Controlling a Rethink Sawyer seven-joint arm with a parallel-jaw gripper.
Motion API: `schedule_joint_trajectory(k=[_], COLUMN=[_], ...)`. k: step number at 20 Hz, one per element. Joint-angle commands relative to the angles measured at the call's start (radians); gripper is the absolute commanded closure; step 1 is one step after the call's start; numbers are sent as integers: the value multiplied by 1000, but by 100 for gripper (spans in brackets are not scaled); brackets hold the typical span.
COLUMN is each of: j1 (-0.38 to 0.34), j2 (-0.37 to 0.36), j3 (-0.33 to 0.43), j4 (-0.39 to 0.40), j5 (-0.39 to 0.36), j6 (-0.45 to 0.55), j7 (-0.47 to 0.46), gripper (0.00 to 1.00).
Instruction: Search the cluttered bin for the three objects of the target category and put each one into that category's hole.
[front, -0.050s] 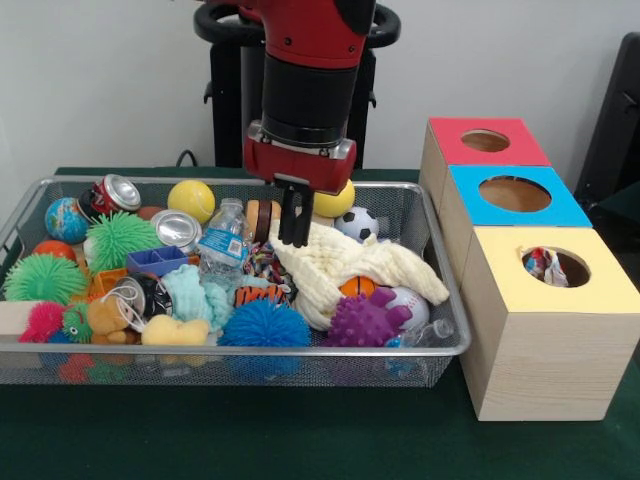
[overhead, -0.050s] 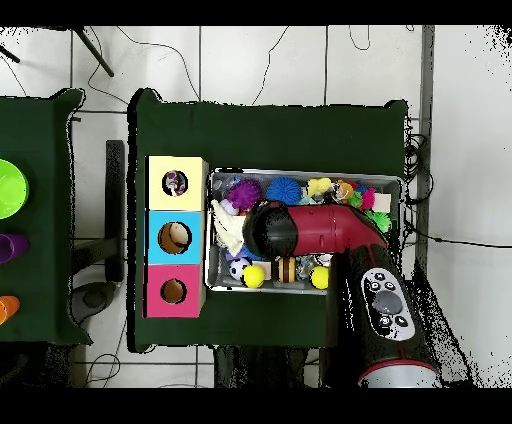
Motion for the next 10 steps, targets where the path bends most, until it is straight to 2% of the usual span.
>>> schedule_joint_trajectory(k=[1,10], j1=[-36,-38], j2=[41,57], j3=[86,64], j4=[44,61], j5=[-93,-146], j6=[-51,-89], j7=[-126,-86], gripper=[100,100])
